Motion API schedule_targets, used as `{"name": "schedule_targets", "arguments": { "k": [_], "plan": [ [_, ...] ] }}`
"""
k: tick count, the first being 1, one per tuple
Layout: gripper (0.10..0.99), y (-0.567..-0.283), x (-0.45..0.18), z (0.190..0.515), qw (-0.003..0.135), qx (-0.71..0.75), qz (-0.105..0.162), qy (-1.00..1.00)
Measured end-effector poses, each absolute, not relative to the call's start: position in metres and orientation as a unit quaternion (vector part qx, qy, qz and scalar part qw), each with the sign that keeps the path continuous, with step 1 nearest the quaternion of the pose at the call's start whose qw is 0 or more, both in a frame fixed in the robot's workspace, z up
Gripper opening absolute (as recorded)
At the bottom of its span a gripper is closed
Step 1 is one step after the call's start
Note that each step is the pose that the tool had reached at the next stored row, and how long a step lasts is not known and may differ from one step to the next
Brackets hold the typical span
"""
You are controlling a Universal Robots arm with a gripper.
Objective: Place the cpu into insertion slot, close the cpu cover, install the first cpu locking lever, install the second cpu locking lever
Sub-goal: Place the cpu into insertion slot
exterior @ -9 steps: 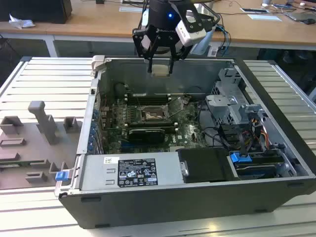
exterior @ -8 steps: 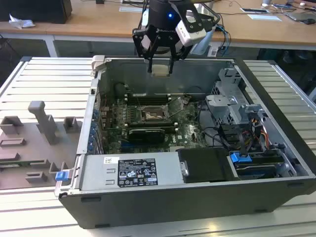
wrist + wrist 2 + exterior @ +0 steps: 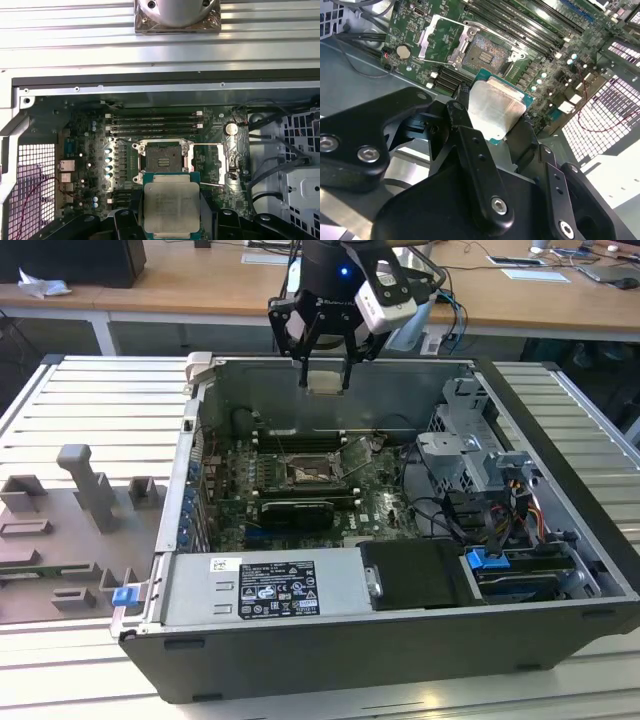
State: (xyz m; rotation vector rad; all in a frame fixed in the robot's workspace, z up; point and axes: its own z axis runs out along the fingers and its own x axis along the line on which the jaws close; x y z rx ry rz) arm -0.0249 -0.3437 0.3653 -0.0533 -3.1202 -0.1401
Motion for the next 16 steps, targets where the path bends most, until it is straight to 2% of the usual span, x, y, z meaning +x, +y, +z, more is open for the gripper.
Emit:
{"name": "schedule_targets", "arguments": {
  "k": [16],
  "plan": [
    [0.541,-0.3437,-0.0252,0.3653,0.008,-0.033,-0.045,-0.998]
  ]
}}
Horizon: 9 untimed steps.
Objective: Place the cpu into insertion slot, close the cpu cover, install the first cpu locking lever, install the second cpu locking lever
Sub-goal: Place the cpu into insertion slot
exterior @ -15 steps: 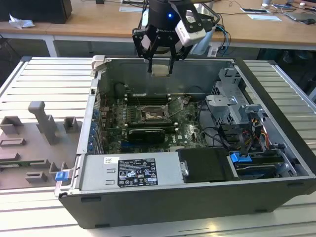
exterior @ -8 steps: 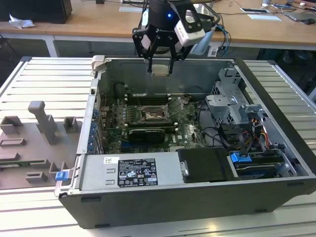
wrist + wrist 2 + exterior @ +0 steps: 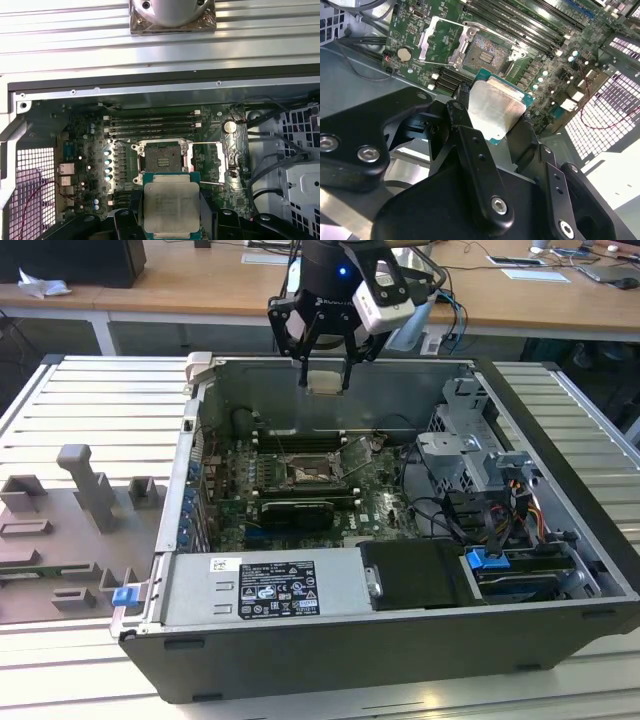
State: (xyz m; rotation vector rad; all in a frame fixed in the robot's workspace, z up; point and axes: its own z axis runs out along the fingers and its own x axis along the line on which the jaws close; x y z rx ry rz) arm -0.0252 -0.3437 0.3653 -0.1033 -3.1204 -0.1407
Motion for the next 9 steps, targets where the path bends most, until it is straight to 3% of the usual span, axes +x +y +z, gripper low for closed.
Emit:
{"name": "schedule_targets", "arguments": {
  "k": [9],
  "plan": [
    [0.541,-0.3437,-0.0253,0.3653,0.008,-0.041,-0.045,-0.998]
  ]
}}
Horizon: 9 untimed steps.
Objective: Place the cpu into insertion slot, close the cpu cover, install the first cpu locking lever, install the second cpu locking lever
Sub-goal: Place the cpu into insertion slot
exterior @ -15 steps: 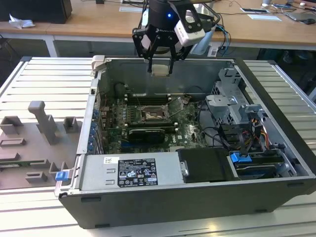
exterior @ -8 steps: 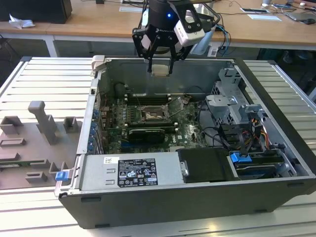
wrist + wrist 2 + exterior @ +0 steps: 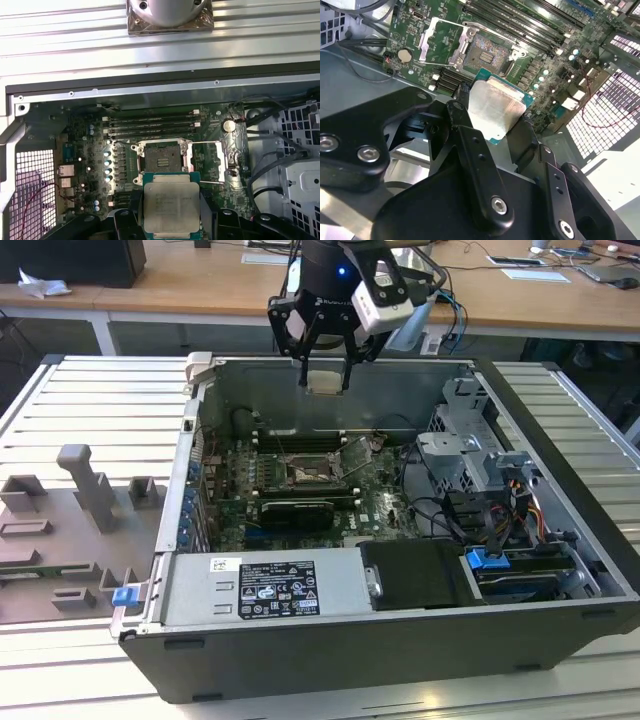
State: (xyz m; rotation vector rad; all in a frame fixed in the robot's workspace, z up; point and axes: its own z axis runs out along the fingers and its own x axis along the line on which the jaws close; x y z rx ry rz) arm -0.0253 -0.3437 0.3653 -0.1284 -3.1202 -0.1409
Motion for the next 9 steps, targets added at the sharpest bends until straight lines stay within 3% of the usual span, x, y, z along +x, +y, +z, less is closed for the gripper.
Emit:
{"name": "schedule_targets", "arguments": {
  "k": [9],
  "plan": [
    [0.541,-0.3437,-0.0253,0.3653,0.007,-0.049,-0.045,-0.998]
  ]
}}
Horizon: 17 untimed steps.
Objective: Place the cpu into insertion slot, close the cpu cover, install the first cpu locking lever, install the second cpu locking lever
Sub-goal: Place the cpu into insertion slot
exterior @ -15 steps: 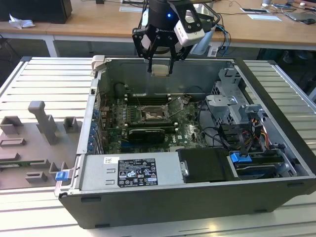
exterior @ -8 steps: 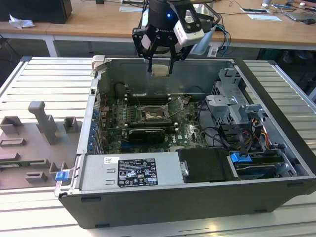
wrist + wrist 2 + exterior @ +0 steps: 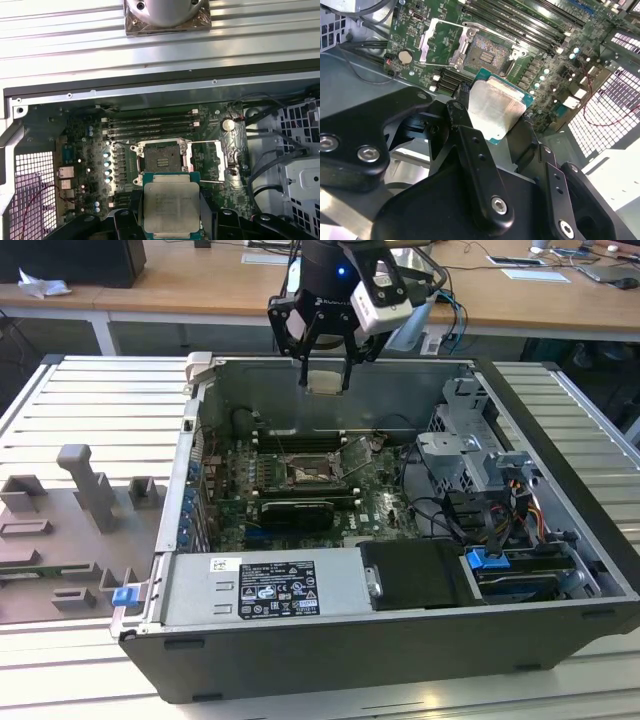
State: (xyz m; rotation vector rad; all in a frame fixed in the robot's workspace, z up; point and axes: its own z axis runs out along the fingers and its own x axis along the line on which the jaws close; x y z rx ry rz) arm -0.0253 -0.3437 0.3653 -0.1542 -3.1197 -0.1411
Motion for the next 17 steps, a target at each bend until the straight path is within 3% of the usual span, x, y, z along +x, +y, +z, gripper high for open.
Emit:
{"name": "schedule_targets", "arguments": {
  "k": [17],
  "plan": [
    [0.541,-0.3437,-0.0253,0.3653,0.007,-0.066,-0.045,-0.997]
  ]
}}
